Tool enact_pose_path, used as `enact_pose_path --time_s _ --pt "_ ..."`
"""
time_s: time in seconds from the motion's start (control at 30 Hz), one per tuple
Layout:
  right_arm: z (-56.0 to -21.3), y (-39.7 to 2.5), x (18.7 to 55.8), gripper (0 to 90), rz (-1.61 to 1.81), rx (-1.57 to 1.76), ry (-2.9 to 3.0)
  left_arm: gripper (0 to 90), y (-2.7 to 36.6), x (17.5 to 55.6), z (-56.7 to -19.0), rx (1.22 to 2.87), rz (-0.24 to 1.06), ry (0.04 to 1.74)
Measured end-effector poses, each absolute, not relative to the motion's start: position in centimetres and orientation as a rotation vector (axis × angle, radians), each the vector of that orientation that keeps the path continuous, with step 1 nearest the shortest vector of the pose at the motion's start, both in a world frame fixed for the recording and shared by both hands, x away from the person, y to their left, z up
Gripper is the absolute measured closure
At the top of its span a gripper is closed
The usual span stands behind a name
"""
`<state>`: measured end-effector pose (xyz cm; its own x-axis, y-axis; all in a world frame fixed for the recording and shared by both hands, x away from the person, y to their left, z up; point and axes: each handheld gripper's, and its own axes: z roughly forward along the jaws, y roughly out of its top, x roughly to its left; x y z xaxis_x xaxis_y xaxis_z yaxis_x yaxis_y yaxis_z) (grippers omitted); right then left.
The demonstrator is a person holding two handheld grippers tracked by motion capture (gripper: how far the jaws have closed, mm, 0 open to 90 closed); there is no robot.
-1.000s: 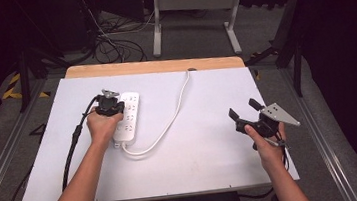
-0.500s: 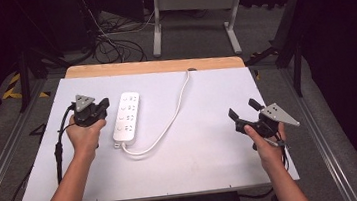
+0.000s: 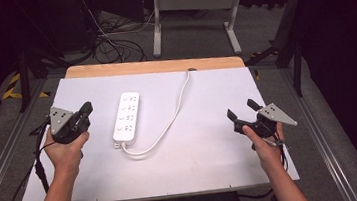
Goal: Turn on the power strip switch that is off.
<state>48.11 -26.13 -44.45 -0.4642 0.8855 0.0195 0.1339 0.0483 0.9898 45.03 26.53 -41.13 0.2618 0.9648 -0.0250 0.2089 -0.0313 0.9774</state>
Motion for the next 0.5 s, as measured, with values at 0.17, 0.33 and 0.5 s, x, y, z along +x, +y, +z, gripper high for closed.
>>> enact_pose_path --time_s 0.17,0.33,0.5 --pt "-44.5 -26.1 48.1 13.1 1.47 1.034 1.684 84.0 27.2 44.3 -41.2 1.477 0.923 1.168" --pt "-44.5 -26.1 48.1 13.1 1.473 1.035 1.685 78.2 27.7 44.0 -41.2 1.453 0.935 1.178" --pt "-44.5 -26.1 48.1 13.1 1.47 1.028 1.685 69.4 27.6 43.5 -41.1 1.444 0.953 1.169"
